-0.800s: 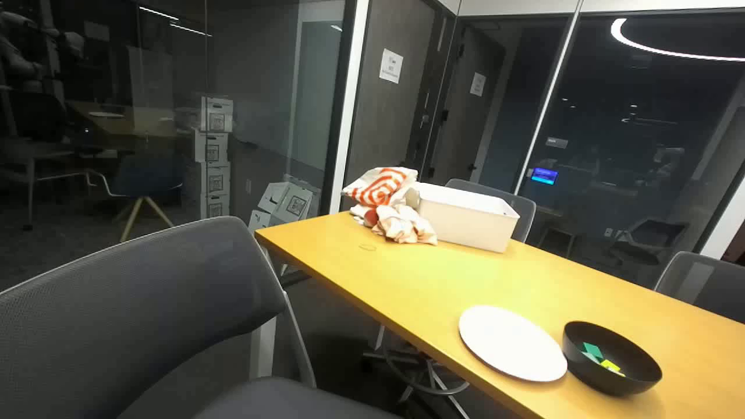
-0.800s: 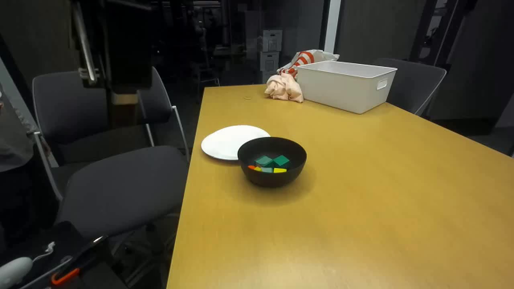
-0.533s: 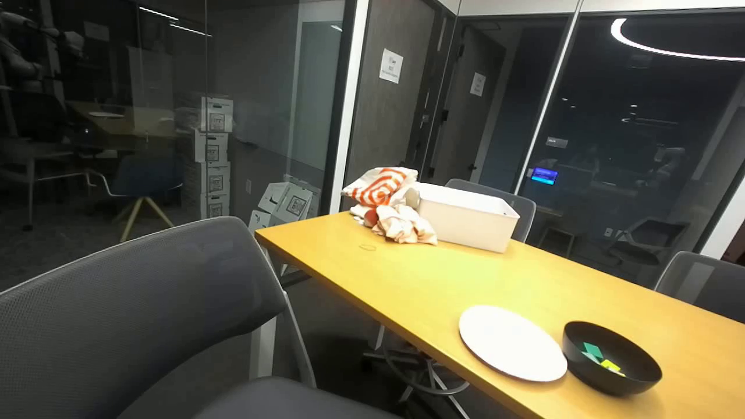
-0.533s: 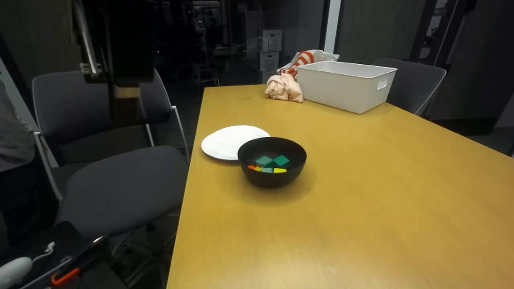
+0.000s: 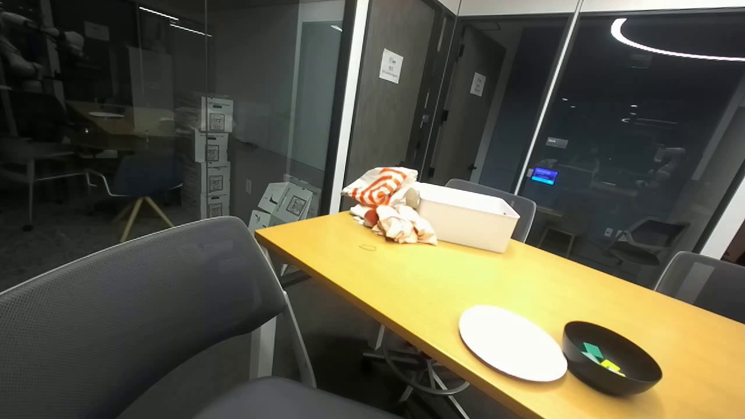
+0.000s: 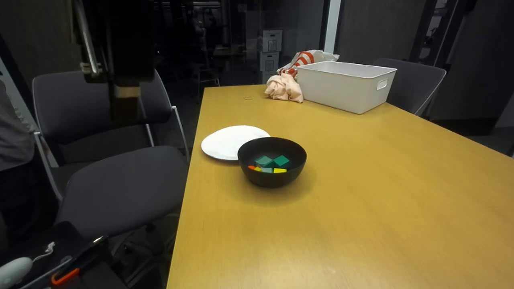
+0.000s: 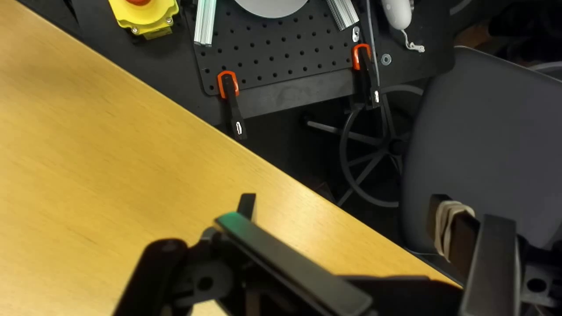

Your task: Pour the contents from the bowl onto the white plate

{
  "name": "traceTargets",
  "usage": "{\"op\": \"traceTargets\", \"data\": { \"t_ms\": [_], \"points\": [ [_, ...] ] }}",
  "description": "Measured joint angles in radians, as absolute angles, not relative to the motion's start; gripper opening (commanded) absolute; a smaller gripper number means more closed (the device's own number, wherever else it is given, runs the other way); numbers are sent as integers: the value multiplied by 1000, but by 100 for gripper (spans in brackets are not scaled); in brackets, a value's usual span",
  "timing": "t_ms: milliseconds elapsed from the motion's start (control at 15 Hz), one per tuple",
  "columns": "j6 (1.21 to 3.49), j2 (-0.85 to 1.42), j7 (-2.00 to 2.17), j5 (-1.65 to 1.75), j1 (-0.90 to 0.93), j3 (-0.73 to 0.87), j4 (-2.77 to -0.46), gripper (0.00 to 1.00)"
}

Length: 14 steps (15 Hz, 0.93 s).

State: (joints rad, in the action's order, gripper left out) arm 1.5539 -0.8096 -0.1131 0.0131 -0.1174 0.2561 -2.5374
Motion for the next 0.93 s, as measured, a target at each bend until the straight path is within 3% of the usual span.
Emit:
{"op": "traceTargets", "data": {
  "t_ms": [600,933],
  "points": [
    [1715,-696,-96,7,-112,203,-2528,100],
    [1963,-507,-97,-9,-90,184,-2502,100]
  ]
}}
